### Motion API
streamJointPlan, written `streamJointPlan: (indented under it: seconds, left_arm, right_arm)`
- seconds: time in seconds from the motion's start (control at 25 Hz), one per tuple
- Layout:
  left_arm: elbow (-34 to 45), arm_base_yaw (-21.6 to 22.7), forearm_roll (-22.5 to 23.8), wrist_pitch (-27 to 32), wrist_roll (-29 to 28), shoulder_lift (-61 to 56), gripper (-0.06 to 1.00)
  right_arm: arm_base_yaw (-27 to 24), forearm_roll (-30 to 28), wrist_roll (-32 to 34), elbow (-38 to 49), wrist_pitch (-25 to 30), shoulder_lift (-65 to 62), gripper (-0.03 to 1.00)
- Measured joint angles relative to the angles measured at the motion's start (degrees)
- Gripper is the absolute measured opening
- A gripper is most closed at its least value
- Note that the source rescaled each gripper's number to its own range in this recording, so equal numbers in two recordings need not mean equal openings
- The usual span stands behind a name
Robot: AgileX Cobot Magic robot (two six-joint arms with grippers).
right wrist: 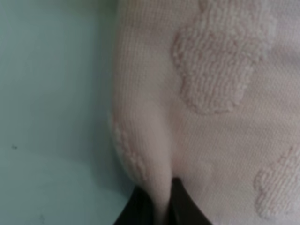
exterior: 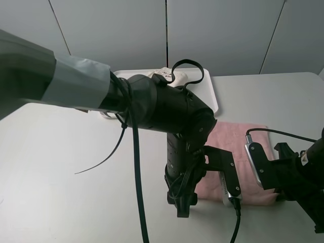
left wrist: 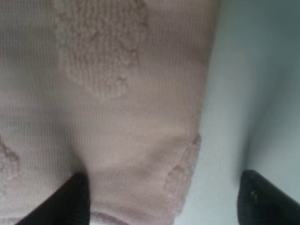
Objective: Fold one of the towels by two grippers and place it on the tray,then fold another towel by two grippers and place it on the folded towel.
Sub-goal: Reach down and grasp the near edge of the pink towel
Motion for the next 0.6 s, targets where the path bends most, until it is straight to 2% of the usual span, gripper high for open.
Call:
streamJointPlan:
  seconds: [0.36,0.44,0.6]
  left_arm:
    - [0.0,0.0,0.67,-1.89,-1.16,0.0,0.06]
    - [0.0,0.0,0.94,-2.1,-1.2,0.0,0.01]
    - [0.0,0.0,0.94,-2.33,-1.3,0.0,0.0]
  right_arm:
    - [0.0,0.0,3.06,0.0,-0.33,0.0,0.01]
    - [0.0,0.0,5.17,0.0,-0.55,0.0,0.01]
    - [0.0,0.0,11.21,0.0,-1.35,0.0,0.01]
